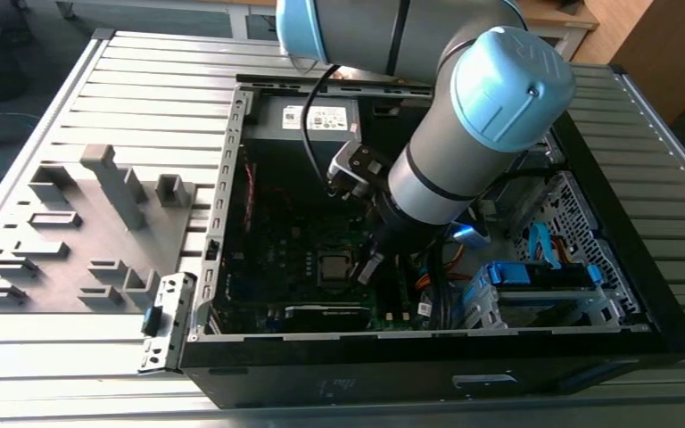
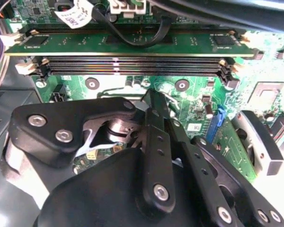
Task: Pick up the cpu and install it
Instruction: 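Install the first cpu locking lever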
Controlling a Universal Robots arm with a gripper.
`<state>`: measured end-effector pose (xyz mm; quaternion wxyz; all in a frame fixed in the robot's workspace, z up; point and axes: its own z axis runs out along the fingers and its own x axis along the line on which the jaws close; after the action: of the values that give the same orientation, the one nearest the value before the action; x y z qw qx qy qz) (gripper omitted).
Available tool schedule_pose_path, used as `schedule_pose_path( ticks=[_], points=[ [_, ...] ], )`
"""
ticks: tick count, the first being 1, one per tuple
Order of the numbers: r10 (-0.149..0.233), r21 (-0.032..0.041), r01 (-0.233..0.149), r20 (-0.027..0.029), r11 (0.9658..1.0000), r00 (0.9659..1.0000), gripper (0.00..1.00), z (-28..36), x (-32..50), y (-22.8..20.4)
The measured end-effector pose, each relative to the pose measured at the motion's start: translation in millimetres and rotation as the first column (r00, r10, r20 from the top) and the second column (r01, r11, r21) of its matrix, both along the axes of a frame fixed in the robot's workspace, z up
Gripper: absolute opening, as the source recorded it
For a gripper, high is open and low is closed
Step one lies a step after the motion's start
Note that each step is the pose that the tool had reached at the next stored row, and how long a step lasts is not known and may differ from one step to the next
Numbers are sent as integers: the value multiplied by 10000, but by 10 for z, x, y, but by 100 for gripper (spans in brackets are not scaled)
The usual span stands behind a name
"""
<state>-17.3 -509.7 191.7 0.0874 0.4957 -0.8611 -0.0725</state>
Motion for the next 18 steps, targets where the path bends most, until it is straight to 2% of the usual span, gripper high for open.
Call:
schedule_pose_path(
  ticks=[7, 11, 18],
  points=[
    [10, 1, -10, -1, 10000, 10000, 11, -1, 11, -1],
    [18, -2, -18, 1, 10000, 10000, 11, -2, 74, -1],
    [42, 1, -42, 0, 10000, 10000, 11, -4, 74, -4]
  ],
)
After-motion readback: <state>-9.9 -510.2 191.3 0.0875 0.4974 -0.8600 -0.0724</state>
